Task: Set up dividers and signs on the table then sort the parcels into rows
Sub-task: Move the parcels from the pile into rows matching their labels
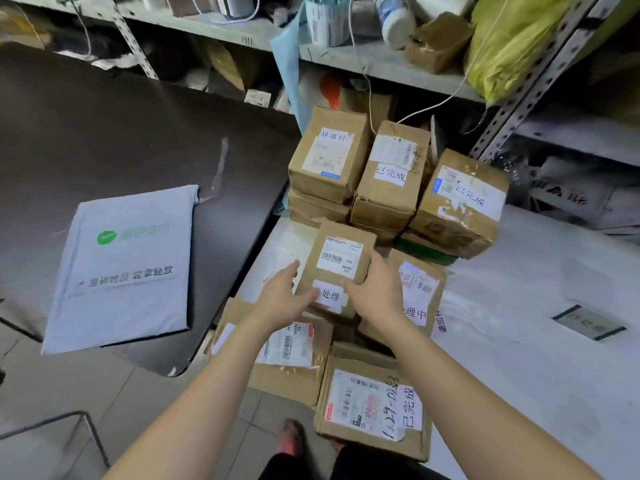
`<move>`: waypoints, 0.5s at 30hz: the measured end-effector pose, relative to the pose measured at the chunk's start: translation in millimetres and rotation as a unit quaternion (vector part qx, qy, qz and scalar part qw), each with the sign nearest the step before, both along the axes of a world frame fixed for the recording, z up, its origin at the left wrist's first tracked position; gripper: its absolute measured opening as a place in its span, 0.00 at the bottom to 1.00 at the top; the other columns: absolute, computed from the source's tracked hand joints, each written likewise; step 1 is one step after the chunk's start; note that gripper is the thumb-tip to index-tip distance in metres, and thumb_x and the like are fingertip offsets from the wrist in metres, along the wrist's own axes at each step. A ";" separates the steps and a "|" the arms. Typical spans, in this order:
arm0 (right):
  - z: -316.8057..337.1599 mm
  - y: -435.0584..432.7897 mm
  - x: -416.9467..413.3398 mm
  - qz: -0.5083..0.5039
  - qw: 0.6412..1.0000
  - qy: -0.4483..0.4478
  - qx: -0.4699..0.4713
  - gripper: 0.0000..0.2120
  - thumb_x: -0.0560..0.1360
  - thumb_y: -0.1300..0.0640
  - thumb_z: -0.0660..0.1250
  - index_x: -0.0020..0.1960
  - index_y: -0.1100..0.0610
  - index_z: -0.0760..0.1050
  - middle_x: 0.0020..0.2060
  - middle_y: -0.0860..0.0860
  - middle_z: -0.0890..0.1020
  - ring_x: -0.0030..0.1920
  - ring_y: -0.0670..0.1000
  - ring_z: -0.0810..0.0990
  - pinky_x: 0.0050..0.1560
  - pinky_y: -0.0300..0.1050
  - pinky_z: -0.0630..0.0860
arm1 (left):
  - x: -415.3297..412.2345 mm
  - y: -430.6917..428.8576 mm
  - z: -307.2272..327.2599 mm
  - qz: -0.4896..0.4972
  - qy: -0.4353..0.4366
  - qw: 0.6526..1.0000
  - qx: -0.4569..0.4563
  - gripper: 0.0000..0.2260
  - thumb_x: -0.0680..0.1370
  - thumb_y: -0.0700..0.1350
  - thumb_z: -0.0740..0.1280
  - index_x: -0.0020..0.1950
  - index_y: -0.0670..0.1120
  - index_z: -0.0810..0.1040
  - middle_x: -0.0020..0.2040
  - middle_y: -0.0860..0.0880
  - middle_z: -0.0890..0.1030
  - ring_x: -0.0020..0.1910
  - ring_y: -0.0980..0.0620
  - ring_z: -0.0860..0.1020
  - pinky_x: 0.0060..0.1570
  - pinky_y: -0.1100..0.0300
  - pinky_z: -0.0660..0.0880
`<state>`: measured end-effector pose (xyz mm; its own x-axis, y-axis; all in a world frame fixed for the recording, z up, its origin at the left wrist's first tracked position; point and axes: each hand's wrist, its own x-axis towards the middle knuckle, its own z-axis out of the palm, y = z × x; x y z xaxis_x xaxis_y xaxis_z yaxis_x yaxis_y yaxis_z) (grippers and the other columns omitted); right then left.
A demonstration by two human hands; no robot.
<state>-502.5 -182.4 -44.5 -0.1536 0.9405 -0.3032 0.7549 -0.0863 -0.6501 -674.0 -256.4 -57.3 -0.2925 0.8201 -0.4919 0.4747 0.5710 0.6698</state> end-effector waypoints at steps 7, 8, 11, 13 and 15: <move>4.9 -6.0 -10.4 -0.074 0.996 0.020 -0.047 0.21 0.74 0.59 0.74 0.66 0.49 0.77 0.58 0.46 0.84 0.58 0.51 0.81 0.51 0.45 0.76 | -8.0 6.8 -13.2 -0.031 -0.095 0.994 0.051 0.26 0.79 0.51 0.71 0.77 0.54 0.70 0.65 0.58 0.80 0.60 0.57 0.80 0.62 0.53 0.78; 10.0 -9.2 -12.8 -0.088 0.995 0.019 -0.047 0.22 0.74 0.59 0.74 0.67 0.49 0.76 0.58 0.46 0.84 0.59 0.51 0.81 0.51 0.45 0.76 | -9.7 5.6 -12.0 -0.039 -0.103 0.992 0.057 0.24 0.79 0.50 0.70 0.75 0.54 0.71 0.63 0.58 0.81 0.59 0.58 0.80 0.62 0.55 0.78; 23.5 -19.1 -24.1 -0.128 0.991 0.020 -0.033 0.24 0.74 0.58 0.74 0.69 0.47 0.76 0.58 0.44 0.83 0.59 0.51 0.82 0.53 0.47 0.78 | -17.3 2.7 -7.5 -0.055 -0.124 0.988 0.077 0.18 0.80 0.48 0.70 0.70 0.56 0.76 0.60 0.59 0.83 0.56 0.59 0.81 0.59 0.57 0.79; 32.6 -23.8 -31.7 -0.145 0.989 0.035 -0.025 0.26 0.74 0.57 0.75 0.70 0.46 0.75 0.60 0.44 0.83 0.59 0.50 0.82 0.57 0.51 0.80 | -23.4 1.5 -1.1 -0.056 -0.135 0.984 0.097 0.16 0.80 0.49 0.69 0.68 0.57 0.76 0.58 0.60 0.84 0.55 0.60 0.81 0.59 0.54 0.79; 42.9 -28.3 -36.4 -0.159 0.986 0.054 -0.011 0.27 0.73 0.56 0.76 0.71 0.46 0.74 0.61 0.44 0.83 0.58 0.48 0.81 0.59 0.52 0.79 | -29.8 -0.2 9.8 -0.059 -0.143 0.981 0.120 0.16 0.80 0.49 0.70 0.68 0.59 0.76 0.58 0.61 0.83 0.55 0.61 0.81 0.60 0.53 0.79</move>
